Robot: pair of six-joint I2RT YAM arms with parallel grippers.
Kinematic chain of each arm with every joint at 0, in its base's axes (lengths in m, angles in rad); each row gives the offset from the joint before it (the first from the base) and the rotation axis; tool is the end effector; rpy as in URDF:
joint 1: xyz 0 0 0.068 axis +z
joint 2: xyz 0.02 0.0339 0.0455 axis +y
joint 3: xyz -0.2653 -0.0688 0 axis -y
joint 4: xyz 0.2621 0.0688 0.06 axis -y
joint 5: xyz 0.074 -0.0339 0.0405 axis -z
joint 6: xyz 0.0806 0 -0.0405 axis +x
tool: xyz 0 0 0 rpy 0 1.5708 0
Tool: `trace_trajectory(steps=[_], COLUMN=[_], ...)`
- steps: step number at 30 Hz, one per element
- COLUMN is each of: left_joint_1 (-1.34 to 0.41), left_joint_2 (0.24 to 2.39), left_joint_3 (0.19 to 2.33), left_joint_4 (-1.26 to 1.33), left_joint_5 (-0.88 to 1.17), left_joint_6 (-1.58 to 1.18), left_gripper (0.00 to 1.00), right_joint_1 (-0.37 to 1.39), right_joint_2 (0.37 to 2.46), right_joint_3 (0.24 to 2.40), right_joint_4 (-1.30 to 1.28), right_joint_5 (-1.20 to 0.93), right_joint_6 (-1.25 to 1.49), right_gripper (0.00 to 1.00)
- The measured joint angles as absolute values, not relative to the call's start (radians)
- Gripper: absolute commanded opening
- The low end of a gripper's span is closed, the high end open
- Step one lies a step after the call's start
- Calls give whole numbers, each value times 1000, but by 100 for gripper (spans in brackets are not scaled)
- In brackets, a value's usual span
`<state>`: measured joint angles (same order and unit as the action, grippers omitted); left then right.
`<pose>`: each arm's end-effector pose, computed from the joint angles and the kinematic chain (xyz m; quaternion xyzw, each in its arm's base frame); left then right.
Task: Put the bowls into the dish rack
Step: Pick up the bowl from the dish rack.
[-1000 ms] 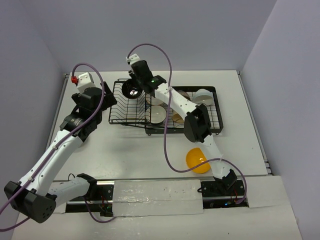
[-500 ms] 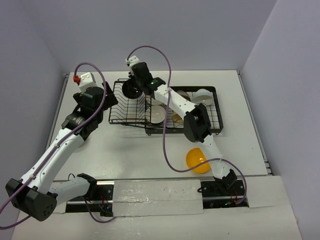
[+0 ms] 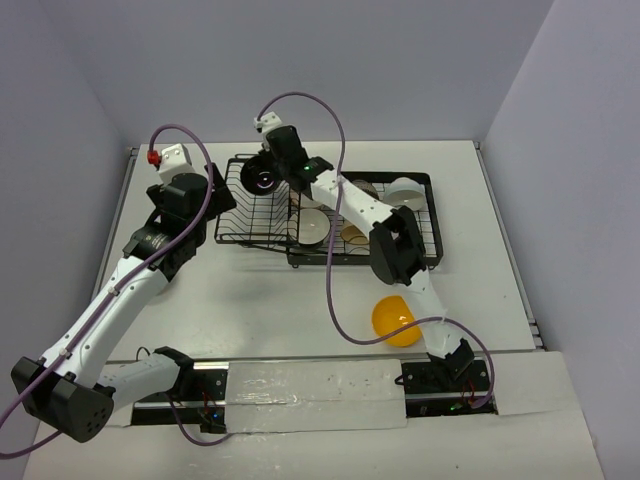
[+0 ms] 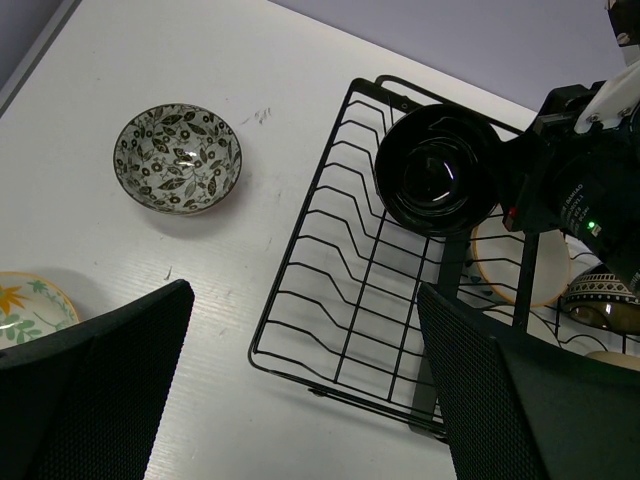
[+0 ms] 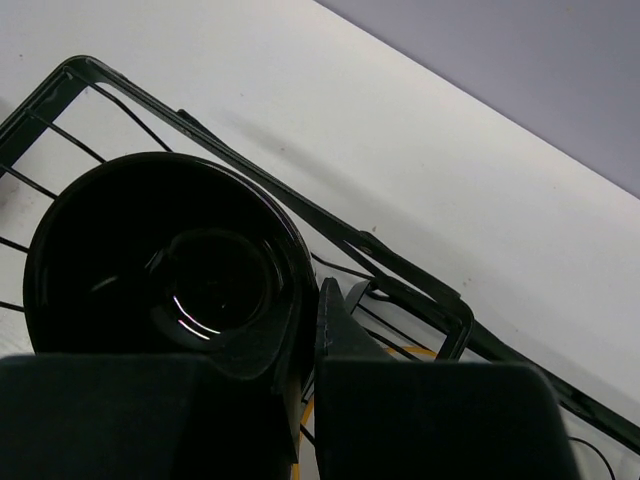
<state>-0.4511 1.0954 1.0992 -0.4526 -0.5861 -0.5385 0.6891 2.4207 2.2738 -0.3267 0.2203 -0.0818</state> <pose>0.2783 -0.0853 0.3491 -0.1890 0.8031 -0.0266 0.5644 0.4922 0.3827 0.2400 -0.2657 0.8074 0.0655 0.5227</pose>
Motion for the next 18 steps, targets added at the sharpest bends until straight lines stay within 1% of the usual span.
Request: trace_trajectory(steps=[5,11,18], left_joint_1=[-451,-451,-453], left_joint_2=[1095,1095,1095], left_joint_3=[1099,1099,1099], left_joint_4=[-453,-452,-452], left_joint_5=[-571,-542,-528], left_joint_6=[-538,-539,-539], left_gripper=[99,99,99], right_joint_1=[694,716,744], right_joint_2=[2355,2260,2239], right_joint_3=[2130,1898,1797], right_joint_4=[-207,25,200], right_joint_5=[239,299,356], right_joint_6=[-88,-155,-298], right_gripper=[0,0,0])
